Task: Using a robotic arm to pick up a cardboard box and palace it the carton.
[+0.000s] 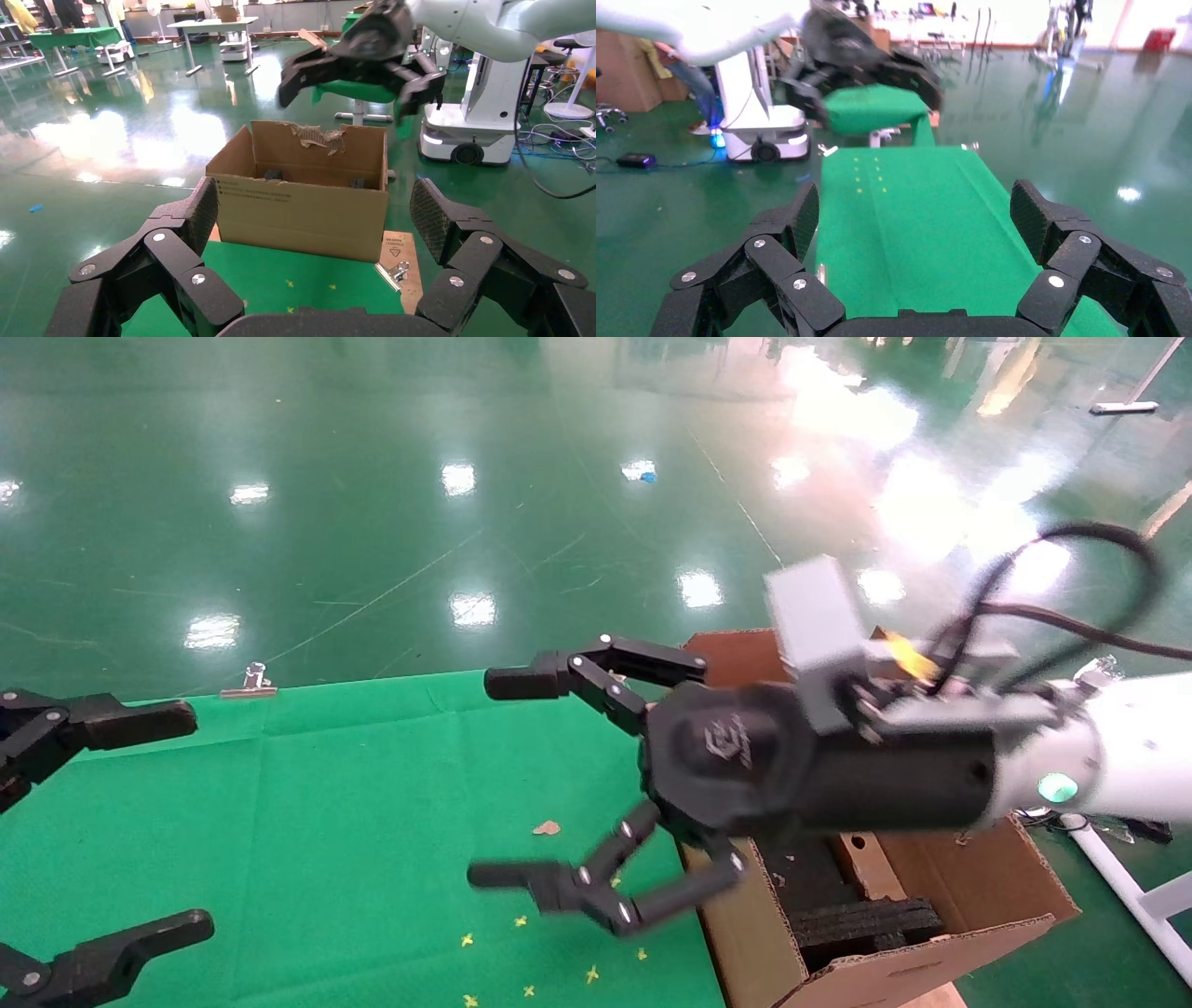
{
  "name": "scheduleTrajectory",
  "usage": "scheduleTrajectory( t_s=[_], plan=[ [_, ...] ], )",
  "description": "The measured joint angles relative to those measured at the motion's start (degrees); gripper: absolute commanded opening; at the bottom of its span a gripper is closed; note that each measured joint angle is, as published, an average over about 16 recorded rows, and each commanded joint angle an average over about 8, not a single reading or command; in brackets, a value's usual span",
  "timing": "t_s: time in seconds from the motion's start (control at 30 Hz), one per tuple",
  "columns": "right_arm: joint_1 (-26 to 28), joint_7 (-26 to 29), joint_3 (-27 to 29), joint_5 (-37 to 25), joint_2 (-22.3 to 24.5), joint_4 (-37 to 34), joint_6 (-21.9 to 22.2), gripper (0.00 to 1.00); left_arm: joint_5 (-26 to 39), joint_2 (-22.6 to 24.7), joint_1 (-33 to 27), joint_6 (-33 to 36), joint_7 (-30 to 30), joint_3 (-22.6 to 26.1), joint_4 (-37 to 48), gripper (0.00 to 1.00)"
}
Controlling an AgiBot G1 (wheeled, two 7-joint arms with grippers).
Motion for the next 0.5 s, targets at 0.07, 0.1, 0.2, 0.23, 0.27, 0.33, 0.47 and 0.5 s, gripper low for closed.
scheduleTrajectory(
  t_s=[0.07,0.1,0.2,0.23,0.27,0.33,0.47,0.5],
  plan=[
    [-1.4,-0.5,1.5,0.6,0.3,1.2,-0.2,1.0,0.0,0.0,0.0,0.0,0.0,0.0,0.0,1.0],
    [-2.0,-0.7,2.1,0.8,0.4,1.7,-0.2,1.0,0.0,0.0,0.0,0.0,0.0,0.0,0.0,1.0],
    [-3.1,-1.1,3.4,1.3,0.7,2.7,-0.4,1.0,0.0,0.0,0.0,0.0,0.0,0.0,0.0,1.0],
    [-3.3,-1.2,3.6,1.4,0.7,2.9,-0.4,1.0,0.0,0.0,0.0,0.0,0.0,0.0,0.0,1.0],
    [-3.4,-1.2,3.7,1.4,0.7,3.0,-0.4,1.0,0.0,0.0,0.0,0.0,0.0,0.0,0.0,1.0],
    [-3.7,-1.3,3.9,1.5,0.8,3.1,-0.4,1.0,0.0,0.0,0.0,0.0,0.0,0.0,0.0,1.0],
    [-3.2,-1.1,3.4,1.4,0.7,2.7,-0.4,1.0,0.0,0.0,0.0,0.0,0.0,0.0,0.0,1.0],
    [-3.0,-1.1,3.3,1.3,0.7,2.6,-0.4,1.0,0.0,0.0,0.0,0.0,0.0,0.0,0.0,1.0]
  ],
)
